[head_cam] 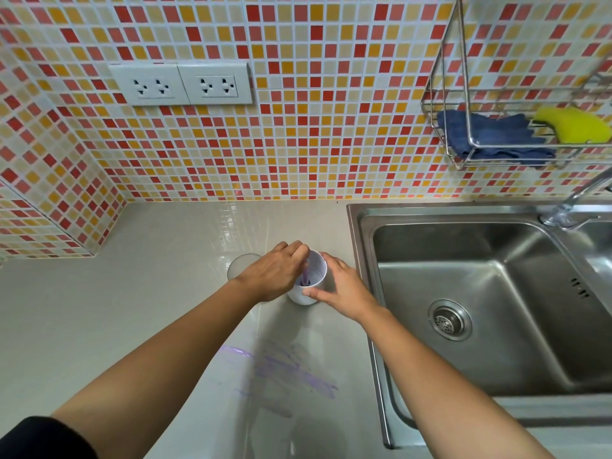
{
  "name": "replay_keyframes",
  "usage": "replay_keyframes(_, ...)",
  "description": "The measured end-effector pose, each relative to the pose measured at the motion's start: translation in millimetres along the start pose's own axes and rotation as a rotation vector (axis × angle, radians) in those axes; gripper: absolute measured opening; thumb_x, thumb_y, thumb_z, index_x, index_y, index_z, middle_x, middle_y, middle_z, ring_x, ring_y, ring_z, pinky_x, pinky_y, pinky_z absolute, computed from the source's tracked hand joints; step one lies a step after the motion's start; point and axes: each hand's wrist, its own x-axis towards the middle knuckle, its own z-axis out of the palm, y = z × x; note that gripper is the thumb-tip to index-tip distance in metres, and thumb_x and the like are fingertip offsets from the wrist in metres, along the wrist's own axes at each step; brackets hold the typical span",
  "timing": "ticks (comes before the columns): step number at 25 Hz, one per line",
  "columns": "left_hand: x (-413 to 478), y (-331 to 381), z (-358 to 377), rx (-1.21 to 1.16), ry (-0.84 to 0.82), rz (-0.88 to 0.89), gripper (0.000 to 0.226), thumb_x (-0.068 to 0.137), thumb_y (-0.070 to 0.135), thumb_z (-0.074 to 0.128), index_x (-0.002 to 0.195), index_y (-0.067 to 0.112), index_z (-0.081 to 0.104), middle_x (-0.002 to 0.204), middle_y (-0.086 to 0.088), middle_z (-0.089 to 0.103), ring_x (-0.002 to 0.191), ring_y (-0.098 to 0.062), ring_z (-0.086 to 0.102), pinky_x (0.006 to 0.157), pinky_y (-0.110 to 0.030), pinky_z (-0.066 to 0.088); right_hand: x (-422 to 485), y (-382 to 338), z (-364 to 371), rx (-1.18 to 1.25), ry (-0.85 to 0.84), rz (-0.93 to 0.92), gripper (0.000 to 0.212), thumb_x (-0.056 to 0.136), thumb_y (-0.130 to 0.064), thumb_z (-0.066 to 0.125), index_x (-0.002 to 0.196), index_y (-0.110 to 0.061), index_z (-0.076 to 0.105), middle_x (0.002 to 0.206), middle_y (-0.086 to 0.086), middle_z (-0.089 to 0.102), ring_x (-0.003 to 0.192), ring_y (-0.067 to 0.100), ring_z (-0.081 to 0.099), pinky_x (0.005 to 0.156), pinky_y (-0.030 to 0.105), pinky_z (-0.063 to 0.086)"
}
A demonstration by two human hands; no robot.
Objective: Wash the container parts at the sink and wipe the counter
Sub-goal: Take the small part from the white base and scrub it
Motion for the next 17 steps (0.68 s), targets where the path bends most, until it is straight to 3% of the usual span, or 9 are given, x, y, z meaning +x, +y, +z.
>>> replay_keyframes(6, 0.6, 3.2, -6.0, -0.065, 0.012, -0.03, 0.008, 0.099, 0.018, 0.035, 0.099, 0.016, 0.043, 0.109, -0.005, 0.052, 0.083, -0.016, 0.043, 0.071, -0.023, 0.035, 1.3, -0.6, -1.3, -0.027, -0.005, -0.012, 0.074, 0.074, -0.046, 0.073, 0.135, -0.025, 0.038, 0.131, -0.001, 0.051, 0.118, 0.016, 0.048, 0.094, 0.027, 0.041)
replay_keyframes(9, -8.0, 4.2, -20.2, -0.091, 0.052, -0.073, 0.014, 0.1, 0.017, 0.031, 0.094, 0.02, 0.043, 0.109, -0.003, 0.054, 0.087, -0.018, 0.048, 0.074, -0.026, 0.043, 0.0, -0.5, 1.3, -0.094, -0.059, 0.05, 0.098, 0.072, -0.053, 0.07, 0.146, -0.016, 0.017, 0.152, 0.003, 0.025, 0.139, 0.019, 0.024, 0.109, 0.032, 0.026)
replay_keyframes(12, -12.5, 8.2, -47.0, -0.167, 0.183, -0.158, 0.013, 0.102, 0.021, 0.03, 0.096, 0.021, 0.041, 0.107, 0.001, 0.055, 0.087, -0.015, 0.048, 0.074, -0.025, 0.039, -6.9, -5.8, -12.2, -0.066, -0.048, 0.072, 0.115, 0.067, -0.06, 0.07, 0.149, -0.015, 0.002, 0.158, 0.0, 0.003, 0.144, 0.013, 0.005, 0.115, 0.031, 0.013)
replay_keyframes(15, -5.9, 28.8, -64.4, -0.498, 0.361, -0.249, 0.018, 0.101, 0.032, 0.031, 0.1, 0.019, 0.044, 0.101, -0.003, 0.054, 0.089, -0.021, 0.054, 0.074, -0.029, 0.045, -25.5, -11.2, -52.5, -0.035, 0.16, -0.011, 0.095, 0.075, -0.059, 0.063, 0.147, -0.017, 0.017, 0.154, 0.001, 0.019, 0.14, 0.011, 0.019, 0.112, 0.026, 0.019)
replay_keyframes(17, 4.0, 52.3, -65.6, -0.833, 0.411, -0.269, 0.016, 0.1, 0.032, 0.032, 0.094, 0.022, 0.043, 0.102, -0.007, 0.055, 0.098, -0.021, 0.057, 0.085, -0.033, 0.049, -37.6, -15.2, -88.5, -0.081, 0.379, -0.101, 0.073, 0.081, -0.056, 0.054, 0.139, -0.015, 0.035, 0.142, 0.003, 0.039, 0.128, 0.007, 0.034, 0.105, 0.016, 0.024)
